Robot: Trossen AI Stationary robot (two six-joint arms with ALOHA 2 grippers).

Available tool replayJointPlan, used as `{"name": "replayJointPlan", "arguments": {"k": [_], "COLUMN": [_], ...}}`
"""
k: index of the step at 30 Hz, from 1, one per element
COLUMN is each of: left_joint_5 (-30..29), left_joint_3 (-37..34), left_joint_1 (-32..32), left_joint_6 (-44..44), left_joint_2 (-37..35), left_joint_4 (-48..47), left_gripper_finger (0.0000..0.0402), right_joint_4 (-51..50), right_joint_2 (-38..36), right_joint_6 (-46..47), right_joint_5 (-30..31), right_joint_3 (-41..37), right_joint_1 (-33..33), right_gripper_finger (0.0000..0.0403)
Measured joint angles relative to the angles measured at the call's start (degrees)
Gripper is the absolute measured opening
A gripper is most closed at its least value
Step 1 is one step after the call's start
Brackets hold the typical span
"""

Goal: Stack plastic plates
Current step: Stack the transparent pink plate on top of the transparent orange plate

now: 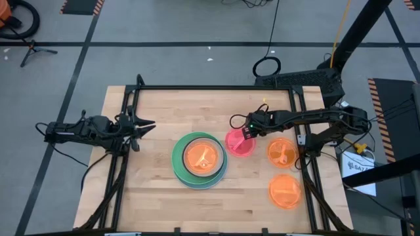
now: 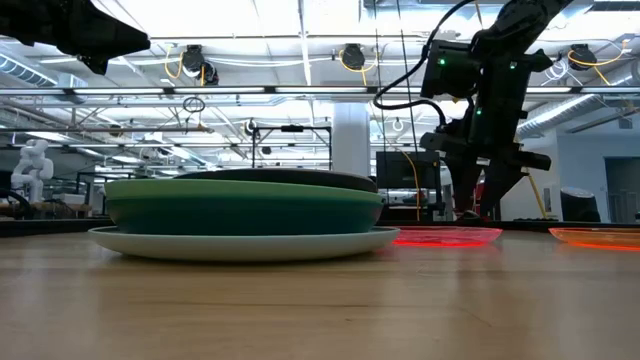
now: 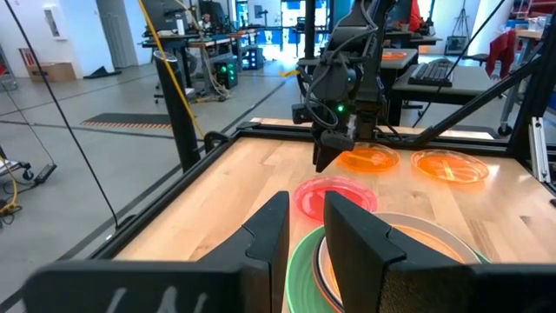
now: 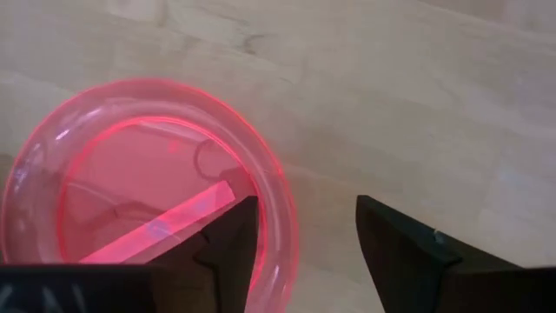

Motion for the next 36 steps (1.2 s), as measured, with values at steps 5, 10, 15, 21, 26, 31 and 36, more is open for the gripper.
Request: {"name": "replayJointPlan", "arguments": {"k": [5,10,15,21,26,31,36], "left_joint_5": [0.0,0.0,0.0,0.0,0.0,0.0,0.0], "left_joint_3": [0.0,0.0,0.0,0.0,0.0,0.0,0.0], "left_joint_1": [0.0,0.0,0.0,0.0,0.0,0.0,0.0], "left_joint_6": [0.0,0.2,0.2,0.2,0.2,0.1,0.1], "left_joint_2": [0.0,0.0,0.0,0.0,0.0,0.0,0.0], "left_joint_4": [0.0,0.0,0.0,0.0,0.0,0.0,0.0], "left_gripper_finger": [0.0083,0.0083,0.0083,0.0083,0.0083,0.0083,0.0083], "right_joint_4": [0.9,0.9,0.9,1.5,2.0,5.0,15.0], "right_joint_2": [0.0,0.0,0.0,0.0,0.0,0.0,0.0], "right_joint_6": [-1.9,-1.8,-1.6,-1.6,-1.4,-4.0,-9.5], "right_joint_5": [0.0,0.0,0.0,1.0,4.8,8.7,13.7], "right_joint_3": [0.0,0.0,0.0,0.0,0.0,0.0,0.0], "right_joint_1": [0.0,0.0,0.3,2.9,4.2,4.5,3.6], "right_gripper_finger": [0.0188,0.0188,0.0188,0.0187,0.0187,0.0187,0.0187]}}
